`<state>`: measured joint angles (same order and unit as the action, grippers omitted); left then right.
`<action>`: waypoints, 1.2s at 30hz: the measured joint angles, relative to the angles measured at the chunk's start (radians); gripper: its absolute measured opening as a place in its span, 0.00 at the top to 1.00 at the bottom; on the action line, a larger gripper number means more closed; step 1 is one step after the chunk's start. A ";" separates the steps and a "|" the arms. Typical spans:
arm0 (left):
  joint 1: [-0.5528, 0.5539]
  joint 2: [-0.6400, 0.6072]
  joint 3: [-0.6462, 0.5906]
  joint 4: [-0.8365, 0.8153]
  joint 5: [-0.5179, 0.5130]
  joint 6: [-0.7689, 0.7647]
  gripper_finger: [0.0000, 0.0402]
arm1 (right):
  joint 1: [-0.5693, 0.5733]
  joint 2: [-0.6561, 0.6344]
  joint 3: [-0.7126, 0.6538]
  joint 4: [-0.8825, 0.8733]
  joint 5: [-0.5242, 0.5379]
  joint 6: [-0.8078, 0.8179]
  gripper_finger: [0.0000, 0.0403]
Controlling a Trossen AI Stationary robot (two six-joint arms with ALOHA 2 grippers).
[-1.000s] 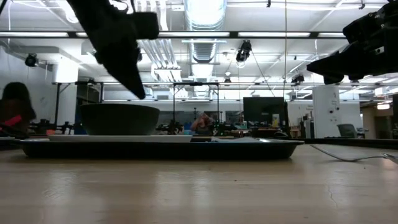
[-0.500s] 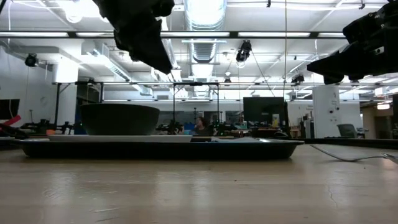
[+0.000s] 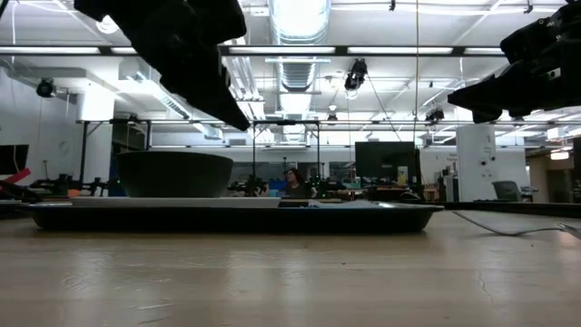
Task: Set up tray
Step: Put the white and blue fork on the gray napkin
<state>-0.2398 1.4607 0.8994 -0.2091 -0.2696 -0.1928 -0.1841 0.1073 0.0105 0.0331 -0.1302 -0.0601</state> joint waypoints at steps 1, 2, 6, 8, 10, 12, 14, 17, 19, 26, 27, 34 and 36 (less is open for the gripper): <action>0.004 -0.009 -0.013 0.015 0.000 0.005 0.84 | 0.000 0.000 0.000 0.000 0.000 0.000 0.79; 0.009 -0.021 -0.028 0.030 0.000 0.012 0.84 | 0.000 0.000 0.000 0.000 0.000 0.000 0.79; 0.022 -0.082 -0.100 0.080 0.001 0.027 0.84 | 0.000 0.000 0.000 0.000 0.000 0.000 0.81; 0.025 -0.134 -0.147 0.134 0.002 0.033 0.84 | 0.000 0.000 0.000 0.000 0.000 0.000 0.81; 0.026 -0.201 -0.207 0.202 0.004 0.045 0.84 | 0.000 0.000 0.000 0.000 0.000 0.000 0.82; 0.026 -0.274 -0.276 0.272 0.009 0.052 0.84 | 0.000 0.000 0.000 0.000 0.000 0.000 0.83; 0.026 -0.351 -0.344 0.329 0.024 0.053 0.84 | 0.000 0.000 0.000 0.000 0.000 0.000 0.83; 0.026 -0.462 -0.431 0.404 0.056 0.053 0.84 | 0.000 0.000 0.000 0.000 0.000 0.000 0.83; 0.025 -0.529 -0.482 0.430 0.063 0.054 0.84 | 0.000 0.000 0.000 0.000 0.000 0.000 0.82; 0.038 -0.716 -0.629 0.566 0.207 0.113 0.84 | 0.000 0.000 0.000 0.000 0.000 0.000 0.80; 0.044 -0.729 -0.646 0.594 0.243 0.121 0.84 | 0.000 0.000 0.000 0.000 0.000 0.000 0.79; 0.113 -0.750 -0.708 0.645 0.285 0.098 0.84 | 0.000 0.000 0.000 0.000 0.000 0.000 0.79; 0.138 -0.746 -0.710 0.645 0.303 0.096 0.84 | 0.000 0.000 0.000 0.000 0.000 0.000 0.80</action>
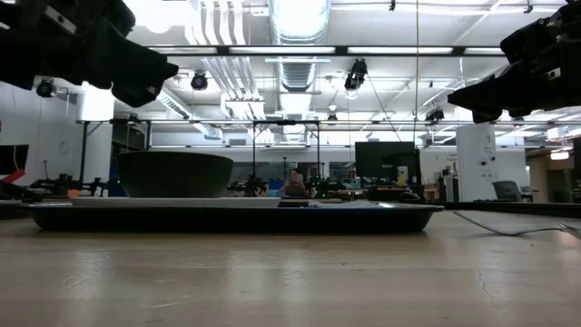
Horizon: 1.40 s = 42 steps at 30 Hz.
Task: Set up tray
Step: Put the white and blue fork on the gray napkin
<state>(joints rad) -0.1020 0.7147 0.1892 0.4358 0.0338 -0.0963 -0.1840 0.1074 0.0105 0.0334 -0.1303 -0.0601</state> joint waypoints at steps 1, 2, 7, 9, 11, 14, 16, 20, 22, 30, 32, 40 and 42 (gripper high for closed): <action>0.012 0.000 0.000 0.001 0.010 -0.002 0.84 | 0.000 0.000 0.000 0.000 0.000 0.000 0.80; 0.023 0.000 0.002 0.001 0.019 -0.008 0.84 | 0.000 0.000 0.000 0.000 0.000 0.000 0.81; 0.050 -0.020 0.004 0.001 0.034 -0.010 0.84 | 0.000 0.000 0.000 0.000 0.000 0.000 0.83; 0.053 -0.031 0.000 0.001 0.034 -0.010 0.84 | 0.000 0.000 0.000 0.000 0.000 0.000 0.83; 0.053 -0.039 -0.001 -0.002 0.034 -0.010 0.84 | 0.000 0.000 0.000 0.000 0.000 0.000 0.83; 0.053 -0.063 -0.006 -0.001 0.034 -0.004 0.84 | 0.000 0.000 0.000 0.000 0.000 0.000 0.82; 0.053 -0.082 -0.013 -0.001 0.033 0.005 0.84 | 0.000 0.000 0.000 0.000 0.000 0.000 0.81; 0.056 -0.135 -0.040 -0.001 0.032 0.016 0.84 | 0.000 0.000 0.000 0.000 0.000 0.000 0.80; 0.059 -0.172 -0.061 -0.001 0.031 0.016 0.84 | 0.000 0.000 0.000 0.000 0.000 0.000 0.79; 0.059 -0.361 -0.146 -0.002 0.027 0.016 0.84 | 0.000 0.000 0.000 0.000 0.000 0.000 0.80; 0.060 -0.407 -0.165 -0.002 0.027 0.016 0.84 | 0.000 0.000 0.000 0.000 0.000 0.000 0.81; 0.064 -0.555 -0.163 -0.168 0.026 0.017 0.84 | 0.000 0.000 0.000 0.000 0.000 0.000 0.83; 0.064 -0.589 -0.163 -0.191 0.026 0.024 0.84 | 0.000 0.000 0.000 0.000 0.000 0.000 0.83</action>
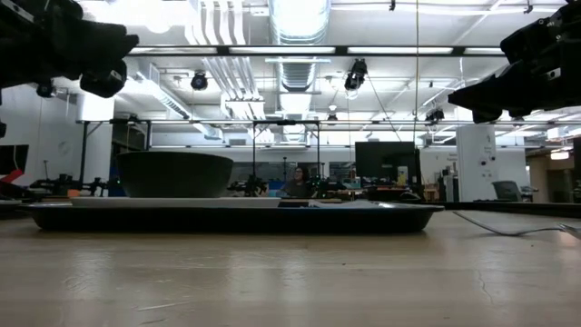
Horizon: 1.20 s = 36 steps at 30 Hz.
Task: Set up tray
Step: Put the white and blue fork on the gray napkin
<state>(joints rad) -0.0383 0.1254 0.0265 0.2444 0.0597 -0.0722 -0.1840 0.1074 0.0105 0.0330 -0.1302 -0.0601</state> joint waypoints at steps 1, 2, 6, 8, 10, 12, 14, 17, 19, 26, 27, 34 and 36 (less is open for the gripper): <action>0.000 -0.017 -0.002 -0.007 0.000 0.001 0.84 | 0.000 0.000 0.000 0.000 0.000 0.000 0.82; 0.000 -0.032 -0.004 -0.014 0.000 0.001 0.84 | 0.000 0.000 0.000 0.000 0.000 0.000 0.82; 0.000 -0.081 -0.016 -0.076 0.000 0.017 0.84 | 0.000 0.000 0.000 0.000 0.000 0.000 0.81; 0.000 -0.108 -0.016 -0.103 0.000 0.026 0.84 | 0.000 0.000 0.000 0.000 0.000 0.000 0.80; 0.000 -0.123 -0.015 -0.157 -0.001 0.026 0.84 | 0.000 0.000 0.000 0.000 0.000 0.000 0.79; 0.000 -0.122 -0.015 -0.167 -0.013 0.026 0.84 | 0.000 0.000 0.000 0.000 0.000 0.000 0.79; 0.000 -0.121 -0.015 -0.167 -0.016 0.029 0.84 | 0.000 0.000 0.000 0.000 0.000 0.000 0.79; 0.000 -0.116 -0.016 -0.177 -0.016 0.041 0.84 | 0.000 0.000 0.000 0.000 0.000 0.000 0.79; 0.000 -0.120 -0.016 -0.185 -0.016 0.045 0.84 | 0.000 0.000 0.000 0.000 0.000 0.000 0.80; 0.000 -0.119 -0.014 -0.212 -0.016 0.045 0.84 | 0.000 0.000 0.000 0.000 0.000 0.000 0.83; 0.000 -0.119 -0.015 -0.211 -0.016 0.045 0.84 | 0.000 0.000 0.000 0.000 0.000 0.000 0.83; 0.000 -0.115 -0.015 -0.219 -0.016 0.066 0.84 | 0.000 0.000 0.000 0.000 0.000 0.000 0.82; 0.000 -0.113 -0.016 -0.220 -0.016 0.085 0.84 | 0.000 0.000 0.000 0.000 0.000 0.000 0.81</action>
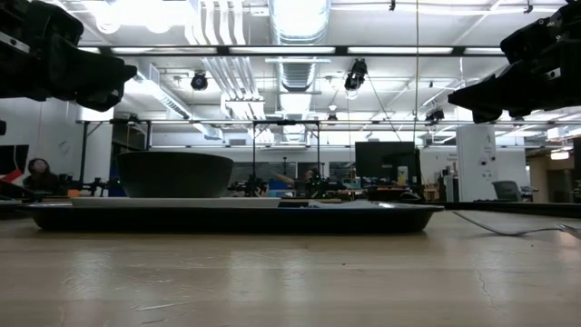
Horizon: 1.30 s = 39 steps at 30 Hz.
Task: Set up tray
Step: Put the white and blue fork on the gray napkin
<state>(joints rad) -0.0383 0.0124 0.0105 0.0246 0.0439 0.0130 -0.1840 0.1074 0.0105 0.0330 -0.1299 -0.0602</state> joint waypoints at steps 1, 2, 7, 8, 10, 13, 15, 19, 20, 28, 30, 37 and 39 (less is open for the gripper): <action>0.000 0.002 0.000 -0.001 0.000 0.005 0.84 | 0.000 0.000 0.000 0.000 0.000 0.000 0.81; 0.000 0.007 0.000 -0.002 0.000 0.006 0.84 | 0.000 0.000 0.000 0.000 0.000 0.000 0.81; 0.000 0.018 0.001 -0.006 -0.001 0.019 0.84 | 0.000 0.000 0.000 0.000 0.000 0.012 0.79; 0.000 0.019 0.001 -0.006 -0.001 0.024 0.84 | 0.000 0.000 0.000 0.000 0.000 0.020 0.79; 0.000 0.019 0.001 -0.007 -0.007 0.029 0.84 | 0.000 0.000 0.000 0.000 0.000 0.032 0.79; 0.000 0.019 0.001 -0.008 -0.020 0.028 0.84 | 0.000 0.000 0.000 0.000 0.000 0.033 0.79; 0.000 0.019 0.001 -0.008 -0.020 0.028 0.84 | 0.000 0.000 0.000 0.000 0.000 0.033 0.80; 0.000 0.022 0.000 -0.008 -0.020 0.027 0.84 | 0.000 0.000 0.000 0.000 0.000 0.038 0.82; 0.000 0.021 0.000 -0.008 -0.020 0.027 0.84 | 0.000 0.000 0.000 0.000 0.000 0.041 0.82; 0.000 0.022 0.000 -0.008 -0.020 0.027 0.84 | 0.000 0.000 0.000 0.000 0.000 0.043 0.83; 0.000 0.022 0.001 -0.009 -0.021 0.027 0.84 | 0.000 0.000 0.000 0.000 0.000 0.042 0.82; 0.000 0.027 0.001 -0.010 -0.021 0.026 0.84 | 0.000 0.000 0.000 0.000 0.000 0.042 0.79; 0.000 0.029 0.001 -0.010 -0.021 0.026 0.84 | 0.000 0.000 0.000 0.000 0.000 0.042 0.79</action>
<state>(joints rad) -0.0383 0.0412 0.0116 0.0151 0.0226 0.0395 -0.1838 0.1074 0.0103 0.0334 -0.1303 -0.0177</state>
